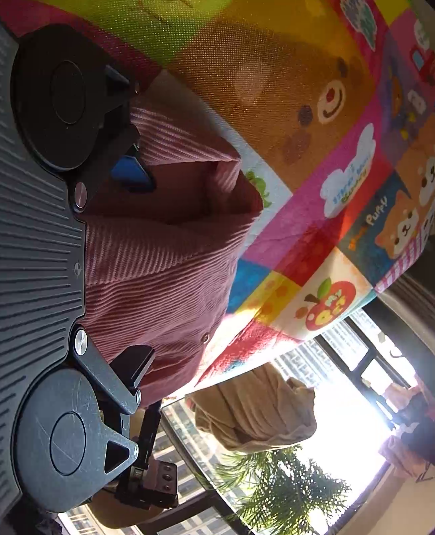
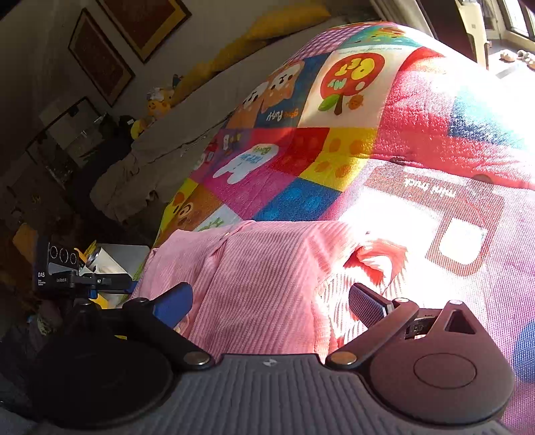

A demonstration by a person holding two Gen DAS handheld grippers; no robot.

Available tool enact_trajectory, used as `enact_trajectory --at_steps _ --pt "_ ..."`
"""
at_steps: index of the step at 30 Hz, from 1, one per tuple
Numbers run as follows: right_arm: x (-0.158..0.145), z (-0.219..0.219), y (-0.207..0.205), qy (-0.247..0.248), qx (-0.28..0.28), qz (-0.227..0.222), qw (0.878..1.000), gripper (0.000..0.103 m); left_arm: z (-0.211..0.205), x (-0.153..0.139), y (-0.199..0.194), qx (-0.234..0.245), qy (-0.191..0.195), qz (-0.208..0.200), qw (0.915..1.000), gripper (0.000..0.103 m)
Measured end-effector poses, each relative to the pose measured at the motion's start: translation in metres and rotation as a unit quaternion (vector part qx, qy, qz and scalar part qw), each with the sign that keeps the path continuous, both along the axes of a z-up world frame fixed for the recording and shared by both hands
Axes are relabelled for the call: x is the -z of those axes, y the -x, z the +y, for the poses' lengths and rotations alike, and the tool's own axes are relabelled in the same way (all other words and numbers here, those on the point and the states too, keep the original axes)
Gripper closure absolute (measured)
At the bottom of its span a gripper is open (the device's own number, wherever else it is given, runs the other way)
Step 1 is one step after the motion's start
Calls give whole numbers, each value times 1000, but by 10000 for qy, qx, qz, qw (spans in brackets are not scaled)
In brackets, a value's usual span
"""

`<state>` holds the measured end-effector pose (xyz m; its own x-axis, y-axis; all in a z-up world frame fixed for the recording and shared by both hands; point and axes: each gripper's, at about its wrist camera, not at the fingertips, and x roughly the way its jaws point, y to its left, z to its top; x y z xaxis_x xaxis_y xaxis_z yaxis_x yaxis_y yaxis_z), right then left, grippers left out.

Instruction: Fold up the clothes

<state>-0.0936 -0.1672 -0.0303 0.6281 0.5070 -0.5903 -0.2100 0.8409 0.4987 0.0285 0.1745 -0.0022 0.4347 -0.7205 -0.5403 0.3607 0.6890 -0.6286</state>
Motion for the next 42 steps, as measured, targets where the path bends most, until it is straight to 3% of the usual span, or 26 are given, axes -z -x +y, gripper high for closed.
enact_trajectory --at_steps 4,8,11,14,17,19,21,23,25,27,29,31,32,33,34,36,40,42 --pt "-5 30 10 -354 -542 -377 9972 3 -10 -11 4 349 656 -48 9972 3" --pt "-37 41 31 -385 -824 -1055 9903 3 -1 -45 23 482 1128 -665 9902 3" --pt "-33 48 40 606 -793 -845 9914 3 10 -62 39 276 727 -1094 9909 3" --pt "-17 46 50 1591 -624 -532 9839 3 22 -73 52 -58 245 -1404 9898 3" --pt "-23 32 59 1662 -406 -592 9835 3 26 -80 57 -311 -78 -1519 9879 3" --pt "-40 28 59 1631 -178 -964 9817 0 16 -78 52 -188 15 -1478 9888 3" --pt "-53 34 53 1900 49 -1454 9710 0 4 -73 46 -42 118 -1412 9899 3" --pt "-53 53 37 2484 98 -1805 9516 0 -15 -58 36 113 168 -1174 9929 3" --pt "-38 82 22 3245 -216 -1974 9248 0 -25 -47 30 195 197 -991 9947 3" --pt "-19 113 12 4066 -637 -2137 8860 0 -22 -43 29 160 200 -920 9954 3" --pt "5 141 13 4871 -1120 -2413 8319 0 -20 -38 29 126 202 -849 9961 3" --pt "21 161 21 5289 -1457 -2815 7873 0 -17 -34 28 92 204 -778 9967 3" --pt "23 169 27 5305 -1617 -3063 7737 0 -16 -32 28 74 206 -743 9970 3" --pt "22 175 32 5225 -1756 -3228 7694 0 -14 -32 28 53 215 -731 9971 3" --pt "19 177 33 5121 -1847 -3273 7724 0 -12 -31 28 24 210 -723 9972 3" --pt "6 171 31 4799 -1887 -3114 7982 0 -9 -31 30 -15 201 -723 9972 2" --pt "-34 135 9 3538 -1253 -2209 9002 0 -6 -33 34 -19 235 -787 9966 2" --pt "-52 105 -9 2251 -916 -1540 9577 0 -7 -34 34 -14 337 -827 9960 2"
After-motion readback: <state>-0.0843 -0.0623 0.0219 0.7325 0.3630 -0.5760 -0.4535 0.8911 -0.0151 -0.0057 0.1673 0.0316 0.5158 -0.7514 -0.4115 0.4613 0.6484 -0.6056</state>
